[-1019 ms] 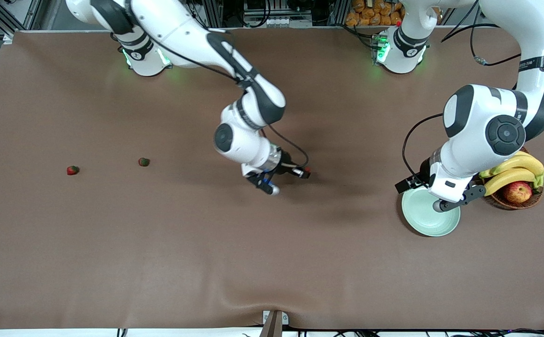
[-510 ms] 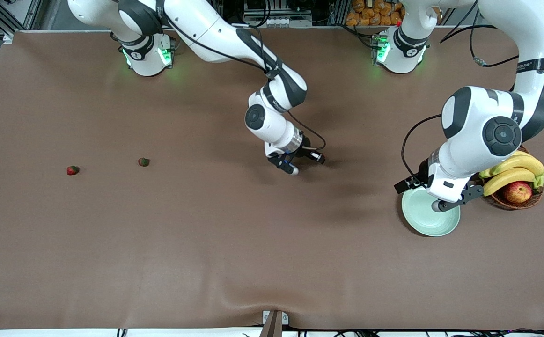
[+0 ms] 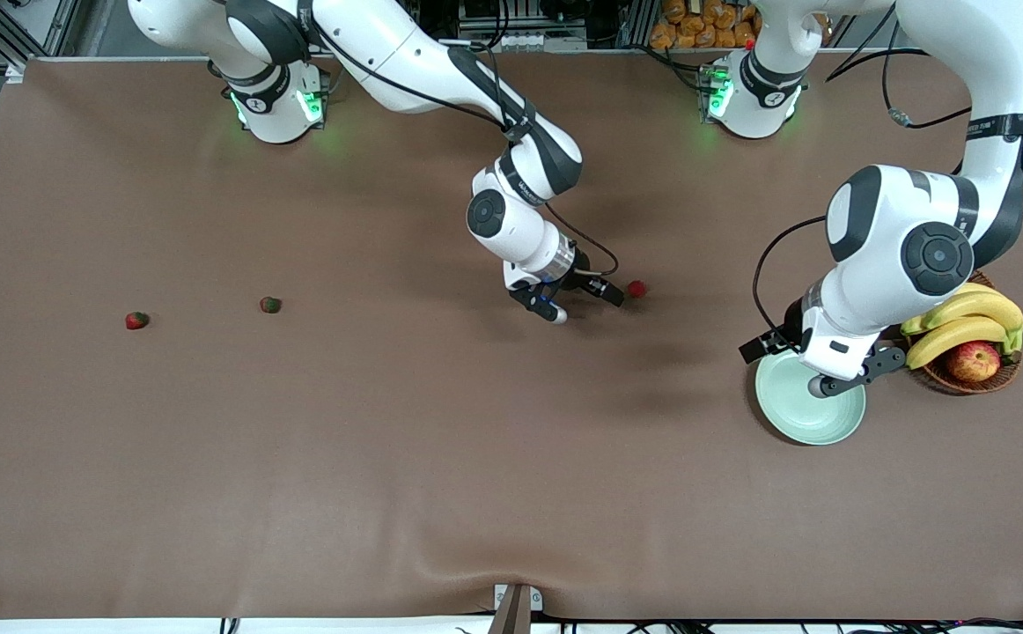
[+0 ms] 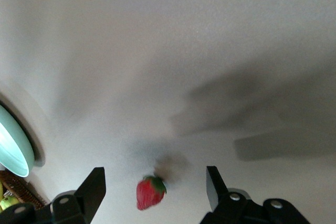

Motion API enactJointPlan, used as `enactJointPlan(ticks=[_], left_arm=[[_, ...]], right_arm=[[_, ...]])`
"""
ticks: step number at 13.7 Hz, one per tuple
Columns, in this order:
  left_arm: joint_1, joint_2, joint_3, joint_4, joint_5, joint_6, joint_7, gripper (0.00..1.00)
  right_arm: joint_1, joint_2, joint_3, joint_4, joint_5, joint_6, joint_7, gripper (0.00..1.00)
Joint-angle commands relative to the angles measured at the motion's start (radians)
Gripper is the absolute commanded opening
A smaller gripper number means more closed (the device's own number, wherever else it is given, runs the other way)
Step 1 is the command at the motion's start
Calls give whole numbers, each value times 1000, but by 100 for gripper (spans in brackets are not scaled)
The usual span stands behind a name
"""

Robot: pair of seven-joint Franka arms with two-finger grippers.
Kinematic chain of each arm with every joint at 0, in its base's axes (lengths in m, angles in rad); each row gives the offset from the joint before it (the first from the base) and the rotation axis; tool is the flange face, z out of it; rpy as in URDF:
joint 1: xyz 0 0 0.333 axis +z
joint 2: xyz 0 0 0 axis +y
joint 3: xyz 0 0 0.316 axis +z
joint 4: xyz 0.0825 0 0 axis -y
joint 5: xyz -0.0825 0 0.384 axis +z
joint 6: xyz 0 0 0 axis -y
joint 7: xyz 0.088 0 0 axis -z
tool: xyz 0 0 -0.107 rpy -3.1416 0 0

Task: Collect all strawberries into plate
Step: 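Carry the strawberry to mid-table and release it with the right gripper, then reach the right gripper to another strawberry while the left gripper reaches the dropped one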

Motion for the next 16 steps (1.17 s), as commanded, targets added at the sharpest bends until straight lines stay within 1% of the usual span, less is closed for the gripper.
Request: enactJointPlan(ticks=[1,2,3,4,5,6,7,9,10,12,13,15,16], left_arm=[[1,-5,-4,-12,4,20,-17,100],[1,-5,-4,-12,4,20,-17,100],[1,-5,-4,-12,4,20,-17,100],[1,-5,-4,-14,4,21,-17,100],[1,-5,-4,-14,4,21,-17,100],[0,-5,-4,-17,4,21,-17,100],[-5,-5,-4,-26,4,21,-17,100],[-17,-9,-6,-58,4,47,-27,100],[-32,-12,-6,-83,4,76,-64,100],[-77,-6,-4,-97,5,92,-168,100],[-100,-6,-4,-112,5,92,-185,100],[-149,-8,-4,-143,5,92,-236,100],[-167,-12,-4,-156,5,93,-279,100]], right_arm=[[1,-13,-42,4,2,-12,11,86],[-3,-24,-71,1,2,-27,11,86],[-12,-27,-105,2,-1,-76,7,86],[-18,-41,-158,2,-22,-154,-3,86],[-19,-51,-218,11,-65,-246,-16,86],[-20,-55,-269,16,-117,-333,-41,91],[-22,-76,-312,24,-146,-405,-79,93],[-25,-111,-407,16,-151,-572,-217,97],[-25,-128,-459,14,-151,-669,-284,97],[-16,-156,-574,10,-156,-835,-381,100],[-8,-168,-622,-7,-157,-883,-439,100],[33,-217,-723,-71,-211,-914,-600,100],[40,-243,-758,-115,-223,-917,-678,100]])
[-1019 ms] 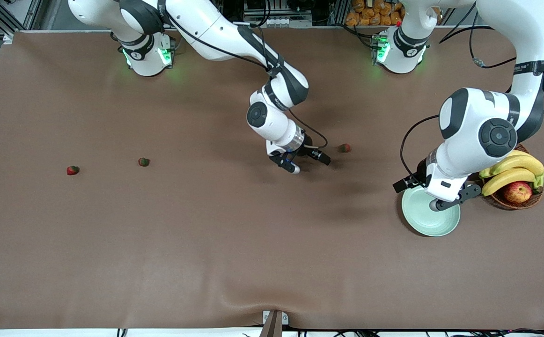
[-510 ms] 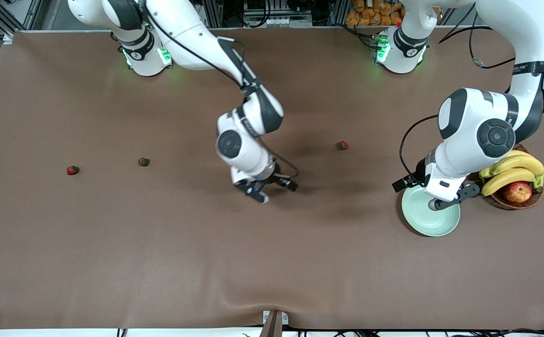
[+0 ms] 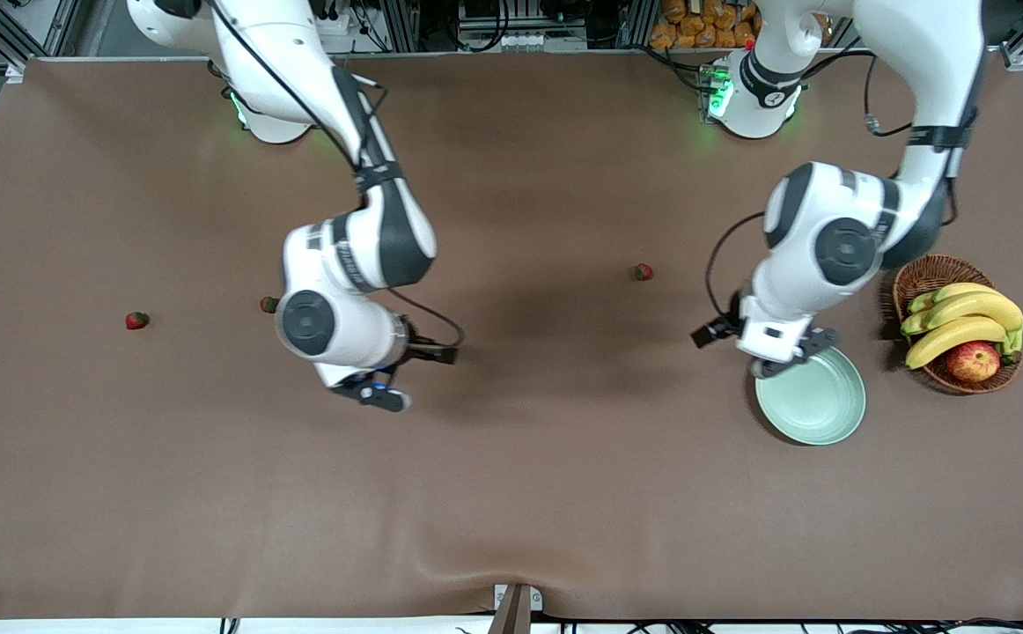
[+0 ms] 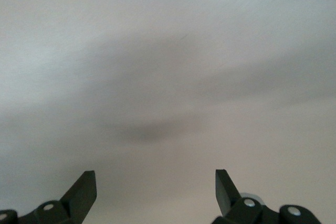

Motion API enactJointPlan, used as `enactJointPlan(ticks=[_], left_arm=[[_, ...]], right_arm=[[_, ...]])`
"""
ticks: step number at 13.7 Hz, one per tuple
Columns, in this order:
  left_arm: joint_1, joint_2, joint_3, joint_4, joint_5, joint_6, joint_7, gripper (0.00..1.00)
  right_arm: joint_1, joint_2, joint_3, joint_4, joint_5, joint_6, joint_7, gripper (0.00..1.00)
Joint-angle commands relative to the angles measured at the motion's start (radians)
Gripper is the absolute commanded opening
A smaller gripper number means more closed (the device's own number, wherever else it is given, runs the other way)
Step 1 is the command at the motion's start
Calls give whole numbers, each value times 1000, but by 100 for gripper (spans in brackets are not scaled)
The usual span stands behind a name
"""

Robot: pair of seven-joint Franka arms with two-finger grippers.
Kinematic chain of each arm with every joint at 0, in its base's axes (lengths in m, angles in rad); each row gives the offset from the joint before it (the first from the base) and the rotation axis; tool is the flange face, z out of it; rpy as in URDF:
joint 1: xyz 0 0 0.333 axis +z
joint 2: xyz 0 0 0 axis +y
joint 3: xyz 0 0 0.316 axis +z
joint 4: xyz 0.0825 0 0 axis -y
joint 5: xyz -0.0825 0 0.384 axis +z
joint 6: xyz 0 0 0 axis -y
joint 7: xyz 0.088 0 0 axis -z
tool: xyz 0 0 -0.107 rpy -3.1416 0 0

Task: Collect all strawberries into plate
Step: 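Reach the right gripper to another strawberry while the left gripper reaches the dropped one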

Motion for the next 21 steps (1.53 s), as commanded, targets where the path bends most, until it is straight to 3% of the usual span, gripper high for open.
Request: enactJointPlan(ticks=[1,3,7,10,12,15,18,21], left_arm=[[-69,-18,3,-55,8,24,-95,100],[-138,-18,0,-81,19,26,-120,100],[-198,-6,-7,-151,116,91,-208,100],[-222,0,-7,-228,116,200,-247,100],[-239,6,-9,-275,116,283,-316,100],[-269,38,-7,-286,123,293,-338,100],[-269,48,-7,-295,181,293,-341,88],[-264,51,-7,-312,220,293,-341,82]], right_arm=[[51,-110,-95,-173,-41,4,-196,100],[58,-131,-150,-257,-43,7,-316,100],[173,-131,-333,-394,-49,56,-490,100],[166,-129,-368,-444,-49,63,-610,100],[166,-128,-381,-504,-49,115,-674,100],[166,-125,-390,-575,-49,178,-761,100],[104,-123,-320,-615,-52,197,-787,100],[95,-123,-298,-699,-50,261,-853,87]])
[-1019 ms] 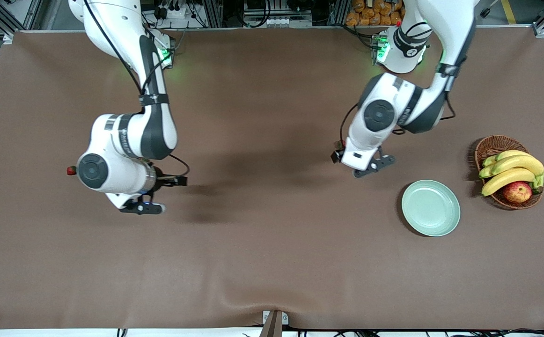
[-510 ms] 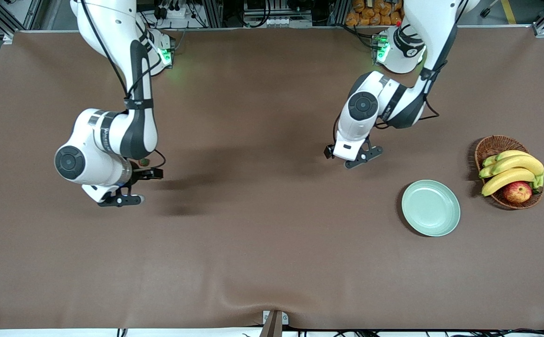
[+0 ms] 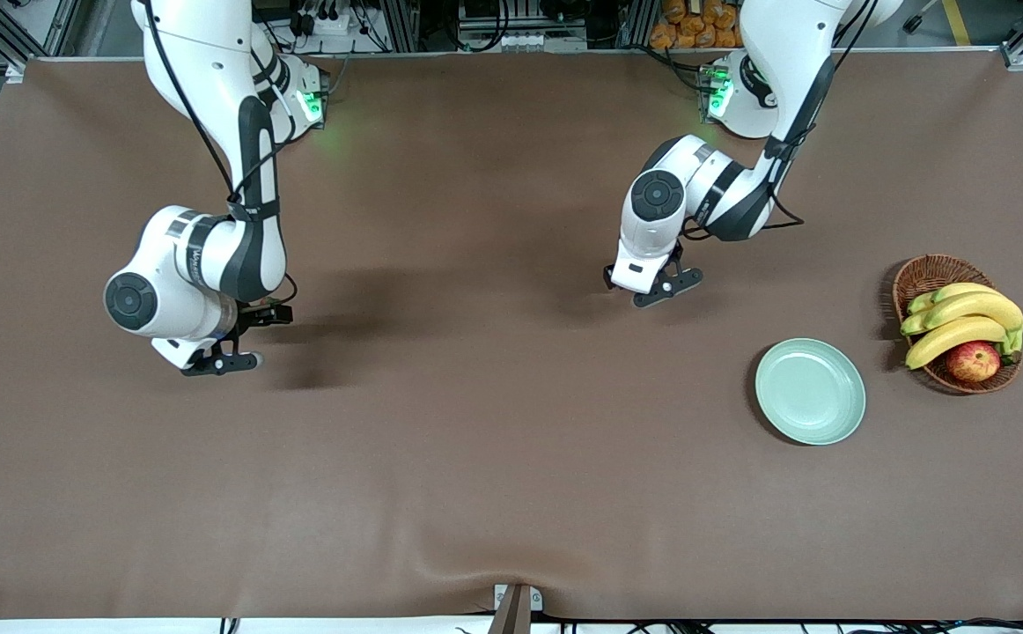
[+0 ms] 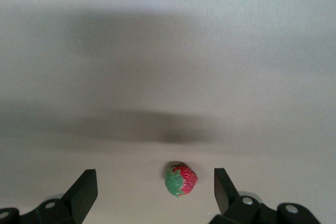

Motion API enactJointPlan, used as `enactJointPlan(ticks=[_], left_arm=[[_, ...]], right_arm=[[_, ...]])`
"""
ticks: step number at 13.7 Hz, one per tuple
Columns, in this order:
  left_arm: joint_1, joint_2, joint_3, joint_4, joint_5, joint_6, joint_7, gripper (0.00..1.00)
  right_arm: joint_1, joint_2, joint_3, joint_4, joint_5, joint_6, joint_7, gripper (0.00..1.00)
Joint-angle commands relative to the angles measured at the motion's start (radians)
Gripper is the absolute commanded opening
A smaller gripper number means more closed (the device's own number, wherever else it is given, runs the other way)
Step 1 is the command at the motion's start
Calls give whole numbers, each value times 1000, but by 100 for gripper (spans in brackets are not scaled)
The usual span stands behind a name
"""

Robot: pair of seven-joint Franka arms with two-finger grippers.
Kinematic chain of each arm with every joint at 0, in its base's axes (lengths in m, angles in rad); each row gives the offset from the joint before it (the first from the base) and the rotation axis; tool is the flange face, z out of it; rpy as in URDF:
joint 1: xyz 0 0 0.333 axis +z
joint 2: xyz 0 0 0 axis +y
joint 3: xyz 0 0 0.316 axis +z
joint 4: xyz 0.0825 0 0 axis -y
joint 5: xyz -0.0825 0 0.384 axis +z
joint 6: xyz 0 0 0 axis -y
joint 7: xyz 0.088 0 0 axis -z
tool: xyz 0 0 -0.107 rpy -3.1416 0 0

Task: Collect all strawberries into plate
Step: 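Grasp strawberries with both grippers and lift the left one toward the plate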

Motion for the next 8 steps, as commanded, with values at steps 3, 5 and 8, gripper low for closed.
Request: enactJointPlan(ticks=[3,5,8], left_arm=[[4,1,1,-24,42,20,-27,82],[4,7,1,-27,43,20,-27,78],[4,25,1,-27,43,20,-26,73]], right_arm=[[-24,-34,27,-110,-12,53,-80,79],[-23,-32,30,-134,-7,79,-82,74],[-38,-32,67,-147,8,111,-82,54]])
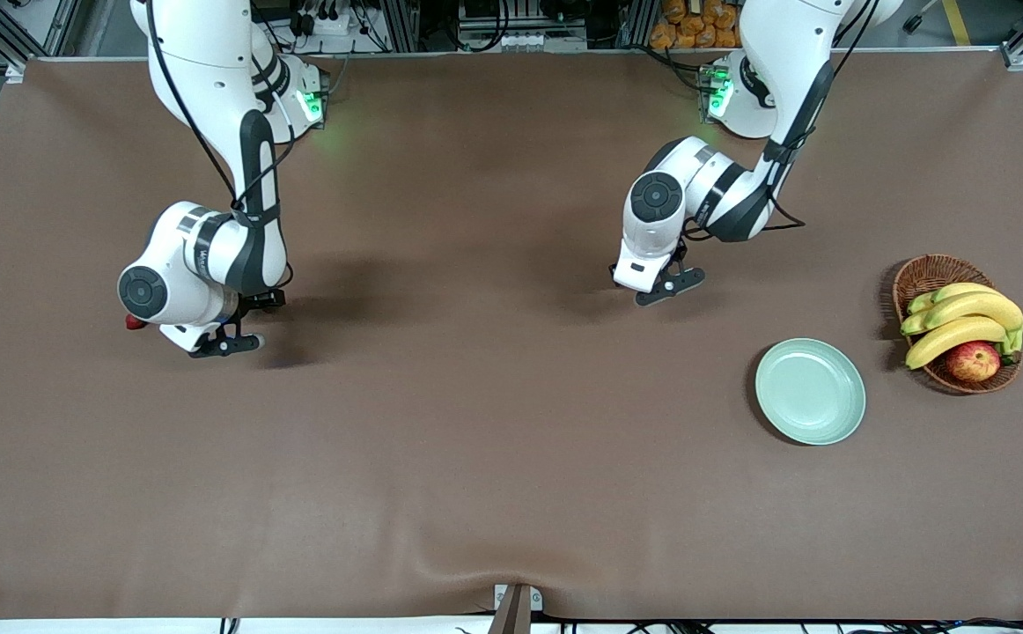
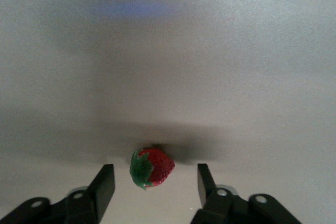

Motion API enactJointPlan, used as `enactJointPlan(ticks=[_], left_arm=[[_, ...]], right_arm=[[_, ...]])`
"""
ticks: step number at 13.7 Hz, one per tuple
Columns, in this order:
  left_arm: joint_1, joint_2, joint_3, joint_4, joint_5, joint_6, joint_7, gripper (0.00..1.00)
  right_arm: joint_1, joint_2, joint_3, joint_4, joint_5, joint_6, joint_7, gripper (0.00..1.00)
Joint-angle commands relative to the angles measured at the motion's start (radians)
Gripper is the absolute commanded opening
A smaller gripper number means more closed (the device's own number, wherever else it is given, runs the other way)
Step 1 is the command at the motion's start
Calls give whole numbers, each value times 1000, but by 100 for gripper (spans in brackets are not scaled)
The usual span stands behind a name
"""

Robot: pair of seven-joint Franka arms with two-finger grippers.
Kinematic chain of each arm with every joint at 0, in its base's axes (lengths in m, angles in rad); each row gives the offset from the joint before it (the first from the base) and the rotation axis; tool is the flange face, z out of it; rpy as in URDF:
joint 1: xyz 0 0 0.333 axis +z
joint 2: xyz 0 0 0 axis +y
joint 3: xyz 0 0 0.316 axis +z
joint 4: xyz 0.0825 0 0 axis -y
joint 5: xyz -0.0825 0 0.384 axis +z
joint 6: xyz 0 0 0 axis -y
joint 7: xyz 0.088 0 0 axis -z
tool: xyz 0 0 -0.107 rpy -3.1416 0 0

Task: Collect all strawberries into plate
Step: 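Grasp strawberries with both grippers and lift the left one toward the plate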

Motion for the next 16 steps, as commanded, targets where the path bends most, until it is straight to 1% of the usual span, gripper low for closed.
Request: enactJointPlan(ticks=[1,2,3,5,6,7,8,9,10,13,14,16], left_arm=[[2,16,-1,-6,29,20,-27,71],[2,16,-1,-6,29,20,-27,69],[6,16,-1,-6,29,20,-27,63],[8,22,-1,-6,29,20,-27,53],[9,25,-1,-6,29,20,-25,44],[9,31,1,-6,29,20,-25,32],[9,31,1,-5,29,20,-25,15],[11,22,1,-3,29,20,-25,0],[25,10,4,-2,29,17,-27,0],[129,-67,4,9,29,6,-1,0],[199,-81,4,26,29,6,43,0],[326,-79,2,75,29,6,190,0]], right_arm=[[-23,-31,42,-30,20,37,-17,48],[-26,-31,45,-30,23,47,-17,43],[-26,-28,59,-30,25,55,-17,42],[-26,-28,68,-32,43,55,-17,28],[-26,-28,68,-30,43,52,-17,15],[-26,-31,67,-27,43,45,-15,5],[-26,-35,67,-18,43,37,-14,1],[-28,-37,65,3,43,17,-9,0],[-34,-37,64,28,45,-11,-6,0],[-72,-34,62,158,48,-138,26,0],[-78,-31,65,201,48,-176,64,0],[-71,-29,71,281,52,-222,159,0]])
